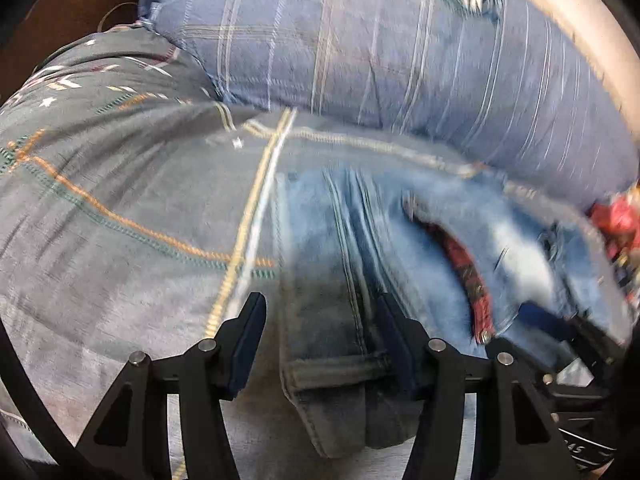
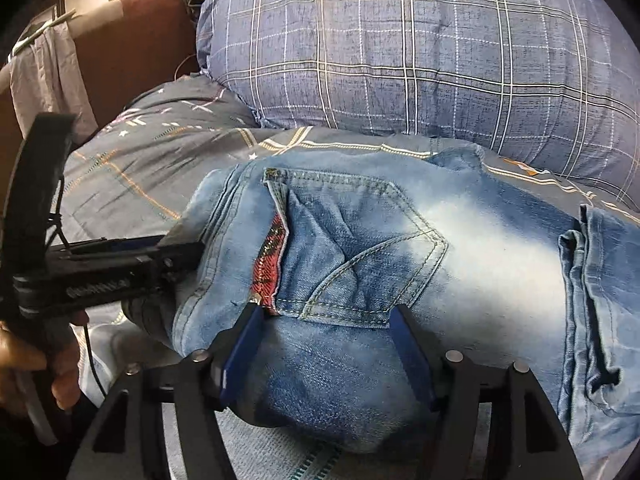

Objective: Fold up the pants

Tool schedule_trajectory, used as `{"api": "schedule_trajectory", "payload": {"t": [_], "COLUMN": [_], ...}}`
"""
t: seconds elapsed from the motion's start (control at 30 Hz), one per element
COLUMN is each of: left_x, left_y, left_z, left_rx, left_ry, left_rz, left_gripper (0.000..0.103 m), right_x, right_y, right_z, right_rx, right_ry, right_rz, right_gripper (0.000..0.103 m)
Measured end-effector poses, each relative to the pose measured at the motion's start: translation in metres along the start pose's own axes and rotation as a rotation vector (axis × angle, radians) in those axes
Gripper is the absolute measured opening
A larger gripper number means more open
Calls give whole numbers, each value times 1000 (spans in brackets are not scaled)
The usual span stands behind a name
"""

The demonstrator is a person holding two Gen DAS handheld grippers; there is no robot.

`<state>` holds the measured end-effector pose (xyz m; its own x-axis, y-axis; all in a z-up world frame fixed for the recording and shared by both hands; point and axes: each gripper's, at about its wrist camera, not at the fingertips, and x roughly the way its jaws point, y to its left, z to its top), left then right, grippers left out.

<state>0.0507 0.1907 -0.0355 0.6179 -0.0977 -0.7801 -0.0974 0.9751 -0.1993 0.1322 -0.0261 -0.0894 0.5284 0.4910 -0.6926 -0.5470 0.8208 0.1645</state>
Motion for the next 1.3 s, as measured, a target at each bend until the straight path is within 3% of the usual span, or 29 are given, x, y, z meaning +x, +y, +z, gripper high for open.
{"api": "schedule_trajectory", "payload": {"t": [0.17,0.37,0.47,0.7,0.83,1.0,1.1,1.23,1.3], "left_x": [-6,32,47,52,58,63,60,61,58], "left_y": [30,33,35,62,65,64,62,66,69], "left_z": [27,47,41,44,44,50,49,48,47], "left_rx": [-73,-62,-81,-210,-222,-222,-207,-233,-251], "left_ry": [12,100,144,144,176,199,194,192,188], "left_rz": [-11,-69,-95,-158,-164,-160,-156,-179,-196], "left_gripper": [59,58,45,41,41,41,41,41,41], "right_x": [-31,-38,-27,8,33,34,34,21,11], "right_y": [16,75,102,122,122,126,133,126,124], "right_z": [9,8,2,5,-2,-18,-25,-20,-15], "right_rx": [-64,-216,-308,-363,-363,-420,-463,-389,-372], "right_ry": [-66,-69,-37,17,67,22,-4,-16,-27], "right_rz": [19,157,186,155,138,87,12,33,45], "right_gripper": [69,69,69,69,70,69,61,42,38]}}
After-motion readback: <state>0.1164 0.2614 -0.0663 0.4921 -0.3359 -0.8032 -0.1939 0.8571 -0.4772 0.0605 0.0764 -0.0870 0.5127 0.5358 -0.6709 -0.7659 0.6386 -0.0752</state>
